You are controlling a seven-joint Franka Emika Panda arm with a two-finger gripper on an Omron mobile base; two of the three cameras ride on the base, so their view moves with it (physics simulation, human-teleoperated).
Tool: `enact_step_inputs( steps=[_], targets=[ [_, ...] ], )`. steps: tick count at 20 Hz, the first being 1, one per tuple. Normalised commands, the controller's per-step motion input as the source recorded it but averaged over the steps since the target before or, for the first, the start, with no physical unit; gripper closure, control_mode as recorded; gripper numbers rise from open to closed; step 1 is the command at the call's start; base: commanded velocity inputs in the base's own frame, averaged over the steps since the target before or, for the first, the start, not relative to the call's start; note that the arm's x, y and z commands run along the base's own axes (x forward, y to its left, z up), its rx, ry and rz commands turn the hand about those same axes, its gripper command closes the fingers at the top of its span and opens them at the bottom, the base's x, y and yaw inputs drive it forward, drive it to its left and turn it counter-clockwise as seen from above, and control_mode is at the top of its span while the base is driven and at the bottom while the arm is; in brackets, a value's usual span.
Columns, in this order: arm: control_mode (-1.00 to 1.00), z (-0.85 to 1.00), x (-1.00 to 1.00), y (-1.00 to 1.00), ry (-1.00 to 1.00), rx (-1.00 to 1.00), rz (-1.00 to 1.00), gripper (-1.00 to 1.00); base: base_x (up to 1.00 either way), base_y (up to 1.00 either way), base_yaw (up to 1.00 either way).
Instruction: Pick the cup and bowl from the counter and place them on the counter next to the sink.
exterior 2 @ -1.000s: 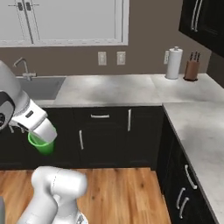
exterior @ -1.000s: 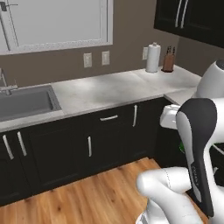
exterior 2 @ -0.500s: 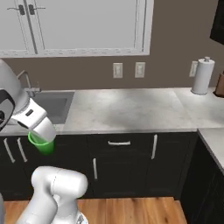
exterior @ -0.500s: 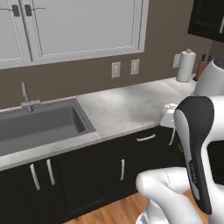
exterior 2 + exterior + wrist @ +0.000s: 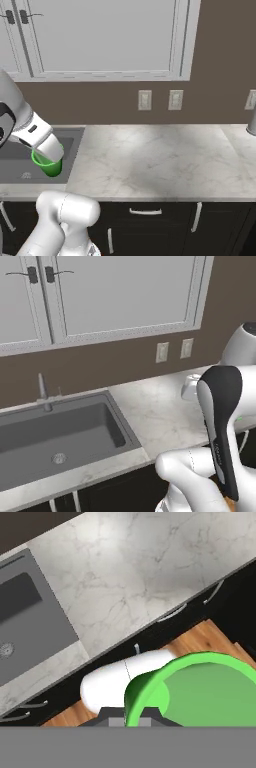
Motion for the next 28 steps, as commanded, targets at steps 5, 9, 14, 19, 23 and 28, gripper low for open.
enact_step_inputs(
  steps=[5,9,14,19,23,28],
  targets=[
    [1.0,0.0,0.0,0.0,0.0,0.0,0.0,1.0,0.74,0.0,0.22],
    [1.0,0.0,0.0,0.0,0.0,0.0,0.0,1.0,0.0,0.0,0.0],
    [1.0,0.0,0.0,0.0,0.0,0.0,0.0,1.0,0.0,0.0,0.0],
    [1.0,0.0,0.0,0.0,0.0,0.0,0.0,1.0,0.0,0.0,0.0],
    [-1.0,0.0,0.0,0.0,0.0,0.0,0.0,1.0,0.0,0.0,0.0],
    [-1.0,-0.01,0.0,0.0,0.0,0.0,0.0,1.0,0.0,0.0,0.0]
  ],
)
